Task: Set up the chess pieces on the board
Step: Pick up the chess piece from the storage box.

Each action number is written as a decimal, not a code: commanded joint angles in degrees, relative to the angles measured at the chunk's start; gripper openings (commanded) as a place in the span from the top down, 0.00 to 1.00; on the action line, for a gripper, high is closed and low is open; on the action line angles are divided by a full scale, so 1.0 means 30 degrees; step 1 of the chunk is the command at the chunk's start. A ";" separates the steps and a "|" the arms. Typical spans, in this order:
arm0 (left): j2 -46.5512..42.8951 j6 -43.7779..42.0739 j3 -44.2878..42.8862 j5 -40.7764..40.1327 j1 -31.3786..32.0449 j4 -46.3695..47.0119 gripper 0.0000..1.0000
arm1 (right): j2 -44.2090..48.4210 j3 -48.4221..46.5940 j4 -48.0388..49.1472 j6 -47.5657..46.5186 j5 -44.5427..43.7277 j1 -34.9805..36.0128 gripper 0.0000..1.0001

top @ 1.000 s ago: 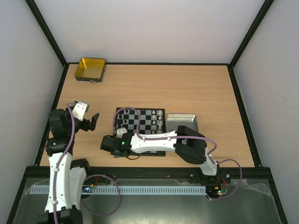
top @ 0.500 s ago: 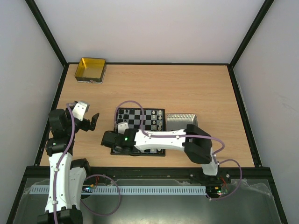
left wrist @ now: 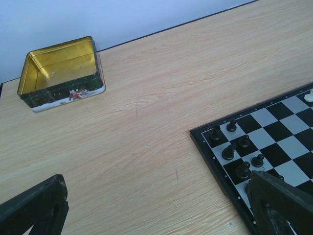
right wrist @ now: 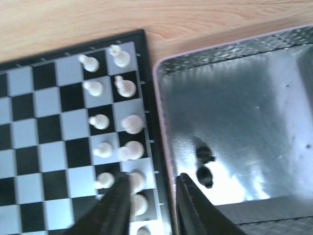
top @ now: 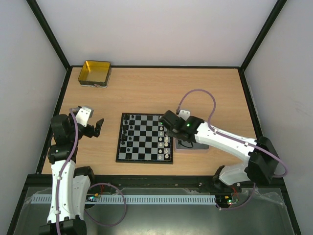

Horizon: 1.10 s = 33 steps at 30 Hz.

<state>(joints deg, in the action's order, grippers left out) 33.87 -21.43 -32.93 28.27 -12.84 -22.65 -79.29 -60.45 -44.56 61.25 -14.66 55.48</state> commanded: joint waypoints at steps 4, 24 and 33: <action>-0.0010 -0.0122 0.0174 0.0228 -0.0143 -0.0138 0.01 | 0.1148 0.2890 0.1153 -0.0937 0.0879 -0.1677 0.61; -0.0068 -0.0181 0.0182 0.0310 -0.0309 -0.0211 0.01 | -0.0184 0.5462 0.4576 -0.2033 0.3197 -0.3606 0.62; -0.0076 -0.0188 0.0188 0.0334 -0.0348 -0.0193 0.01 | -0.0488 0.5992 0.5081 -0.2055 0.3245 -0.3672 0.62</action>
<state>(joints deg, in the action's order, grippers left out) 33.89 -21.47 -32.93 28.34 -13.52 -22.68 -80.03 -43.51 -30.20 55.48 -4.45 44.95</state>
